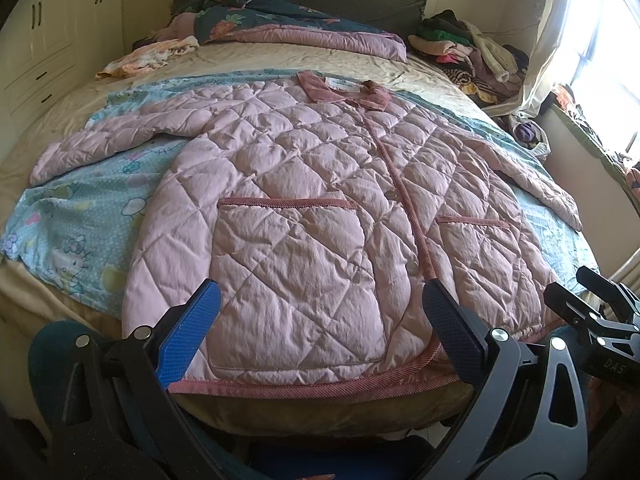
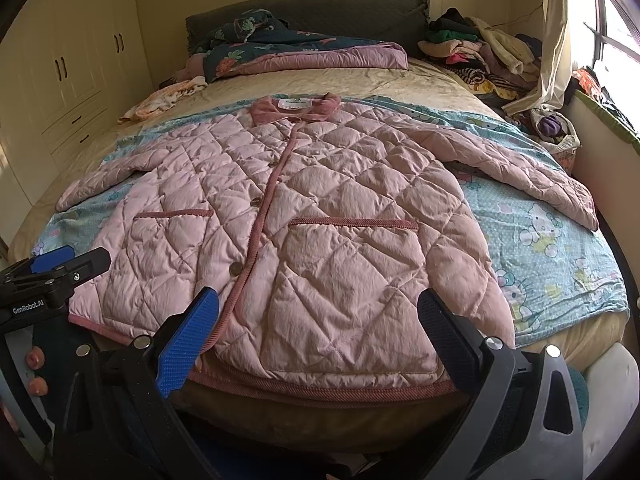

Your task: Fold large clothes

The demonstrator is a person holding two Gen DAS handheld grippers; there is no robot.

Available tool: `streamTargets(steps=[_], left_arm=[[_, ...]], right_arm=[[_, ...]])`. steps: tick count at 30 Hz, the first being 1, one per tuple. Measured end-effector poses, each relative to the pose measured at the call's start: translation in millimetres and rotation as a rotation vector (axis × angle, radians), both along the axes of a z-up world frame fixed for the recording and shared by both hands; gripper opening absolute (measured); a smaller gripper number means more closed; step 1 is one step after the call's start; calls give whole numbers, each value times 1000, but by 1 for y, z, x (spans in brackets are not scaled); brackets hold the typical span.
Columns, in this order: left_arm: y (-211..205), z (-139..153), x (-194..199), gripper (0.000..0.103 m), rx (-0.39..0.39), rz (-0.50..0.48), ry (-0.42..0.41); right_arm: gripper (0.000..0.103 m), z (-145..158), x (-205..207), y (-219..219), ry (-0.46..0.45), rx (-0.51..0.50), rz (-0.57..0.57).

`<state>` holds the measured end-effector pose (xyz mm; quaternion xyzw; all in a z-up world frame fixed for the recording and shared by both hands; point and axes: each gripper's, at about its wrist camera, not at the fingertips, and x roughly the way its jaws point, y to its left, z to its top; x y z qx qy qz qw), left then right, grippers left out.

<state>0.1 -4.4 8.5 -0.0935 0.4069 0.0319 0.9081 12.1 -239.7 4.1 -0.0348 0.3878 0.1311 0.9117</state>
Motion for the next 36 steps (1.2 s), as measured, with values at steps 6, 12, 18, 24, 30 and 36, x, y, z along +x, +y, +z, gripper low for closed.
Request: streamTargets(steps=[6, 12, 18, 24, 30, 36], left_arm=[[-2, 2, 1, 94, 2, 0, -1], [-1, 2, 1, 94, 1, 0, -3], [-2, 5, 11, 94, -3, 3, -1], [7, 5, 35, 94, -8, 16, 2], [14, 3, 62, 94, -18, 39, 15], [20, 8, 84, 94, -22, 57, 14]], right_arm=[[99, 0, 0, 0, 3, 1, 0], [99, -1, 2, 0, 4, 0, -1], [99, -6, 5, 2, 21, -7, -2], [99, -4, 23, 4, 31, -13, -2], [99, 10, 42, 17, 17, -10, 14], [99, 22, 67, 29, 1, -13, 22]])
